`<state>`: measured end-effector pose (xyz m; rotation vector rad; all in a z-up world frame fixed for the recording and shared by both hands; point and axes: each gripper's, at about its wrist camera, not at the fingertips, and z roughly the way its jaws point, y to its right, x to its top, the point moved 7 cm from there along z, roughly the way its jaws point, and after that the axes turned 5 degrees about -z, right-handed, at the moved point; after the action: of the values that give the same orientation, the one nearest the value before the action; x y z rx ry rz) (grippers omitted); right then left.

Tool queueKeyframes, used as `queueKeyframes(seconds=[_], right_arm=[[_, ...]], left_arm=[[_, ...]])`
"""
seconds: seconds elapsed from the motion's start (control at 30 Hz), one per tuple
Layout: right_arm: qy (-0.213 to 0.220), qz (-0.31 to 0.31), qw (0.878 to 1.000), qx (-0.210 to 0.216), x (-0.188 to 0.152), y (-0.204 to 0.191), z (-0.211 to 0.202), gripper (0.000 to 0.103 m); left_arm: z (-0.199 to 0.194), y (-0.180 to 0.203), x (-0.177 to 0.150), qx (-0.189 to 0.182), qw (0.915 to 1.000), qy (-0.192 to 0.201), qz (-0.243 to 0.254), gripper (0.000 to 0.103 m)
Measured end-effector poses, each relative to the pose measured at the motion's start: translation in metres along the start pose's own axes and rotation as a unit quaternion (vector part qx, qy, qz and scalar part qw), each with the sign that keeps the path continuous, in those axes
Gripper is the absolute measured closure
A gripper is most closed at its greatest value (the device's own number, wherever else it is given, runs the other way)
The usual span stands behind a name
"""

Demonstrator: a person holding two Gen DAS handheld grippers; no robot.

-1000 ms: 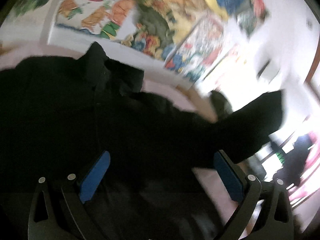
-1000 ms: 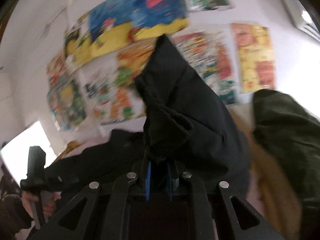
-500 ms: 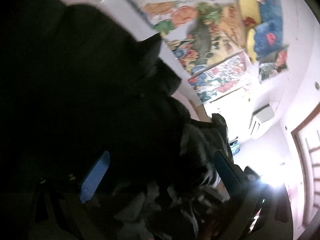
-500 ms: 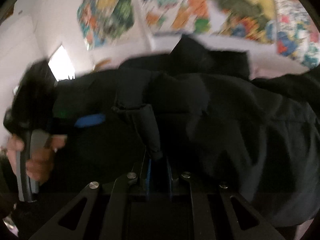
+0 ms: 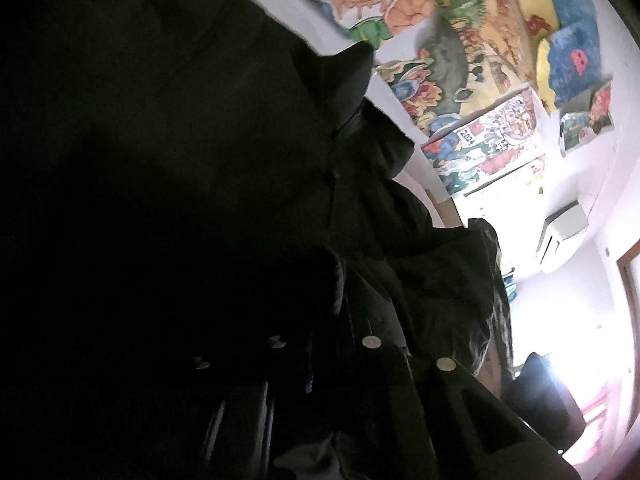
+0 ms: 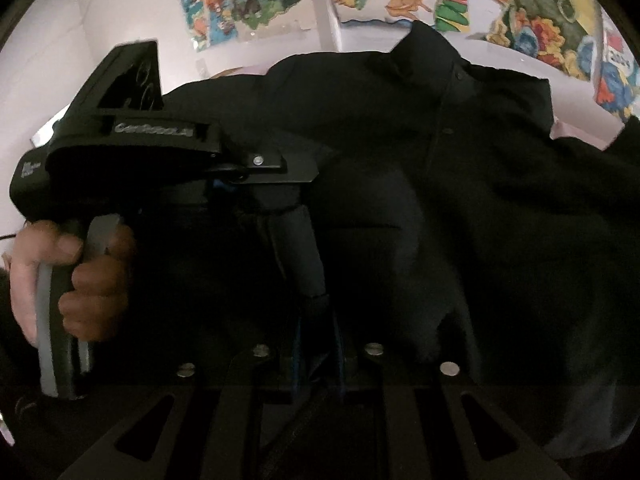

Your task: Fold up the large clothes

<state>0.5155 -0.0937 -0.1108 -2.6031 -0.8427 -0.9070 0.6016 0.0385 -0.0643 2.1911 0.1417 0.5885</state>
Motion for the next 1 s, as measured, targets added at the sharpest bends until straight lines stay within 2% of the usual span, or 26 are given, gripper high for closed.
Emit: queueKeyframes(seconds=[0.1, 0.13, 0.17, 0.2, 0.23, 0.3, 0.33, 0.43, 0.57, 0.63, 0.67, 0.77, 0.83, 0.9, 1.0], right_arm=[[-0.001, -0.015, 1.000, 0.019, 0.008, -0.006, -0.006, 0.067], [0.010, -0.030, 0.999, 0.013, 0.009, -0.008, -0.018, 0.056], [0.020, -0.042, 0.999, 0.007, 0.010, -0.008, -0.027, 0.047], [0.034, -0.054, 0.998, -0.003, 0.011, -0.008, -0.036, 0.033], [0.062, -0.070, 0.995, -0.024, 0.015, -0.003, -0.052, 0.029], [0.086, -0.078, 0.991, -0.060, 0.017, 0.007, -0.069, 0.029], [0.095, -0.068, 0.988, -0.098, 0.020, 0.023, -0.078, 0.029], [0.093, -0.037, 0.981, -0.164, 0.021, 0.064, -0.084, 0.029], [0.046, 0.009, 0.971, -0.234, 0.008, 0.139, -0.064, 0.030], [0.008, 0.016, 0.966, -0.259, -0.004, 0.168, -0.050, 0.044], [-0.013, 0.019, 0.964, -0.265, -0.012, 0.180, -0.043, 0.047], [-0.045, 0.022, 0.963, -0.264, -0.018, 0.204, -0.020, 0.048], [-0.063, 0.028, 0.966, -0.250, -0.024, 0.209, -0.006, 0.048], [-0.071, 0.024, 0.967, -0.245, -0.029, 0.212, 0.007, 0.047], [-0.059, 0.040, 0.969, -0.235, -0.040, 0.216, 0.014, 0.046]], left_arm=[[-0.022, 0.012, 0.005, 0.044, 0.9955, 0.049, 0.067, 0.101], [-0.031, 0.016, 0.008, 0.057, 0.9921, 0.070, 0.088, 0.101], [-0.046, 0.021, 0.015, 0.075, 0.9858, 0.100, 0.113, 0.101], [-0.054, 0.022, 0.018, 0.087, 0.9812, 0.116, 0.127, 0.101], [-0.066, 0.024, 0.024, 0.107, 0.9739, 0.137, 0.146, 0.101], [-0.082, 0.021, 0.030, 0.141, 0.9605, 0.166, 0.173, 0.101], [-0.086, 0.018, 0.032, 0.158, 0.9540, 0.176, 0.184, 0.101], [-0.082, 0.002, 0.030, 0.208, 0.9386, 0.176, 0.211, 0.101], [-0.050, -0.026, 0.013, 0.285, 0.9123, 0.144, 0.257, 0.101], [-0.035, -0.036, 0.010, 0.309, 0.9059, 0.125, 0.262, 0.101], [-0.028, -0.046, 0.008, 0.318, 0.9052, 0.113, 0.259, 0.101], [-0.020, -0.058, 0.013, 0.318, 0.9109, 0.099, 0.244, 0.100], [-0.017, -0.063, 0.011, 0.322, 0.9086, 0.094, 0.249, 0.100], [-0.014, -0.069, 0.009, 0.323, 0.9087, 0.092, 0.249, 0.099], [-0.015, -0.074, 0.010, 0.315, 0.9151, 0.089, 0.235, 0.095]])
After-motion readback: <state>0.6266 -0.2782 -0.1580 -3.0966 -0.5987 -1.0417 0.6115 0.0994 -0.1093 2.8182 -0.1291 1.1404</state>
